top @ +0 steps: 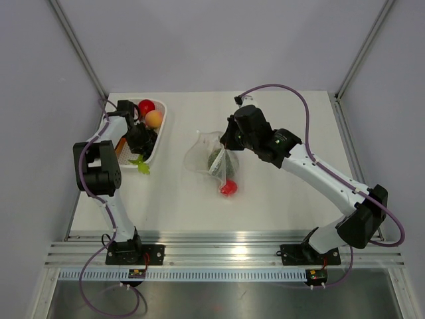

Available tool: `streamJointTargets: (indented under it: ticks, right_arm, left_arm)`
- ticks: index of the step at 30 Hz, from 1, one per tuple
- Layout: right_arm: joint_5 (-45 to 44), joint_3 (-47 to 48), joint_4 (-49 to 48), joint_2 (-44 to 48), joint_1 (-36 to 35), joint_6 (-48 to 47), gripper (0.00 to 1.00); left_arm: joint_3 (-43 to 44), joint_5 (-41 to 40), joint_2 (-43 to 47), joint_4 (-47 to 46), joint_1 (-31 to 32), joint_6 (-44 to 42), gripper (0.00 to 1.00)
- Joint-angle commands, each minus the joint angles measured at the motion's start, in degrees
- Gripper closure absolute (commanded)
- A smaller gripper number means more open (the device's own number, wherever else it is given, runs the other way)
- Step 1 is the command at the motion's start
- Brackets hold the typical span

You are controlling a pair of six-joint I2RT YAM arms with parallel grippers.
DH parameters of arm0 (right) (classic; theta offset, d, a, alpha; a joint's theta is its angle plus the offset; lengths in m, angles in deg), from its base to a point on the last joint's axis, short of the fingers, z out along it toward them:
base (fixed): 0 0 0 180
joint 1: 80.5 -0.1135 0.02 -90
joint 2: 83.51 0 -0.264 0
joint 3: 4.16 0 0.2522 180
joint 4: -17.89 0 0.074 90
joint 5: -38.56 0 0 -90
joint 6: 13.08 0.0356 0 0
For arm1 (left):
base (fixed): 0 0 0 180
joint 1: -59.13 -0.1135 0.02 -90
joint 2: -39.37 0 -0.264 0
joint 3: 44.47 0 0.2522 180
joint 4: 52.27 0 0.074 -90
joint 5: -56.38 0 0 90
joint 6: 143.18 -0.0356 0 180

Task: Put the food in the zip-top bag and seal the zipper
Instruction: Pick up the fake fruit from the bin, then place the fake fruit in the zipper food storage bag.

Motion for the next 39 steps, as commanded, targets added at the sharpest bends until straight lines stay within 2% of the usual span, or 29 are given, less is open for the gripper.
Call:
streamJointTargets:
  ticks: [1, 2, 6, 7, 10, 19, 29, 35, 39]
  right_arm:
    - [1.02, 0.39, -3.16, -0.17, 0.19, 0.40, 1.00]
    - [1.10, 0.39, -3.16, -0.09, 0.19, 0.40, 1.00]
    - [1.10, 0.39, -3.08, -0.09, 0.19, 0.49, 1.00]
    - [1.10, 0.39, -3.16, -0.09, 0.19, 0.58, 1.00]
    - [1.19, 0.39, -3.16, -0.17, 0.19, 0.66, 1.00]
    - [1.98, 0.56, -3.25, -0.79, 0.19, 0.93, 1.00]
    - [3.83, 2.49, -4.04, -3.24, 0.19, 1.54, 1.00]
    - [7.34, 7.23, -4.75, -7.54, 0.19, 1.28, 1.00]
    - [8.75, 10.31, -5.36, -9.66, 0.11, 1.72, 1.00]
  left_arm:
    - [1.41, -2.64, 0.12, -1.54, -0.43, 0.30, 0.57]
    - [1.67, -2.55, 0.82, -1.54, -0.43, 0.39, 0.65]
    - [2.29, -2.46, 4.59, -1.01, -0.52, 0.48, 0.82]
    - [2.46, -2.38, 5.56, -0.92, -0.43, 0.48, 0.90]
    - [3.08, -2.46, 9.78, -0.57, -0.43, 0.21, 1.00]
    - [7.11, -4.75, 17.17, 4.08, -0.52, -1.98, 1.00]
    - [11.16, -1.85, 23.58, 6.46, -0.43, -2.07, 1.00]
    - [11.78, 6.49, 27.53, 7.95, -0.08, -3.04, 1.00]
    - [10.03, 9.65, 31.30, 9.45, 2.63, -4.18, 1.00]
